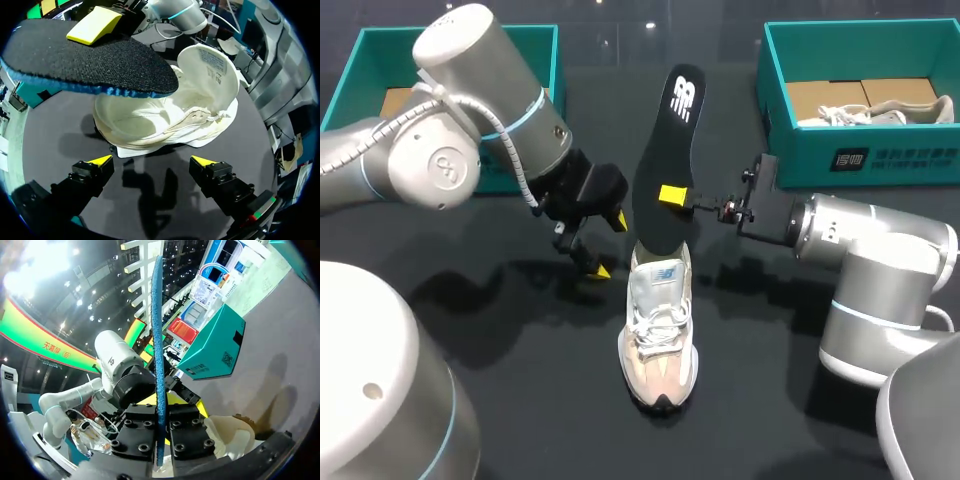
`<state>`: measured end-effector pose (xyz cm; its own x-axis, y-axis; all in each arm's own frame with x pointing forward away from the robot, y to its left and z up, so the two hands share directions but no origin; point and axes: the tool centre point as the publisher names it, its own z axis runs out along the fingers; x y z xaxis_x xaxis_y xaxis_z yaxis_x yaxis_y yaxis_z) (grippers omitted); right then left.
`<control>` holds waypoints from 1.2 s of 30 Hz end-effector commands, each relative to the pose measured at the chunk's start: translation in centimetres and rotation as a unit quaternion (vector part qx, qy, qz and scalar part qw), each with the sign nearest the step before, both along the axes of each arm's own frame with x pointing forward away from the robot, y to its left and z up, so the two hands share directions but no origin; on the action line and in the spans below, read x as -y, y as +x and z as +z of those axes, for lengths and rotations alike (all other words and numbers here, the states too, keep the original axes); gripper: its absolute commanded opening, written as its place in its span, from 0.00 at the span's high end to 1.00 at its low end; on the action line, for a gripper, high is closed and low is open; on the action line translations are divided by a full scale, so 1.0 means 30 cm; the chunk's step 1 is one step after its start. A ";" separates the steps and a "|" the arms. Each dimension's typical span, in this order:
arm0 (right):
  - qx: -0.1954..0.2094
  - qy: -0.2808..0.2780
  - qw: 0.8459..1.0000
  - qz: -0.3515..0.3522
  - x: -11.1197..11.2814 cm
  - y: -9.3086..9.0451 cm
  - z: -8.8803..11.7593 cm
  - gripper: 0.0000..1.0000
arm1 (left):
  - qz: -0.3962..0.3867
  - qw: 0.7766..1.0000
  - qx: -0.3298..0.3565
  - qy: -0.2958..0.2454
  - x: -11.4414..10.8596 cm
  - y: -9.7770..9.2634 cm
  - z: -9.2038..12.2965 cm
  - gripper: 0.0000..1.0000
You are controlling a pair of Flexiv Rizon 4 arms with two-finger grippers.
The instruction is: Take the shoe out of the shoebox, open the shoe tongue, remove and reinsert the insole, then place the shoe into the shoebox
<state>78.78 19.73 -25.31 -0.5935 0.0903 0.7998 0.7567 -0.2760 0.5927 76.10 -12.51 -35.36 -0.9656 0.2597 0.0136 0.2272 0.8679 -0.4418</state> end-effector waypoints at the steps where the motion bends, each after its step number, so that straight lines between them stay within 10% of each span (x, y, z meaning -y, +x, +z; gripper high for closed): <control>1: -0.001 -0.002 1.000 -0.001 -0.006 -0.003 0.002 1.00 | 0.002 1.000 0.001 0.002 0.005 0.000 -0.001 0.00; 36: 0.116 0.033 0.993 0.016 -0.017 0.067 -0.068 1.00 | 0.019 1.000 -0.007 -0.014 0.022 -0.018 -0.016 0.00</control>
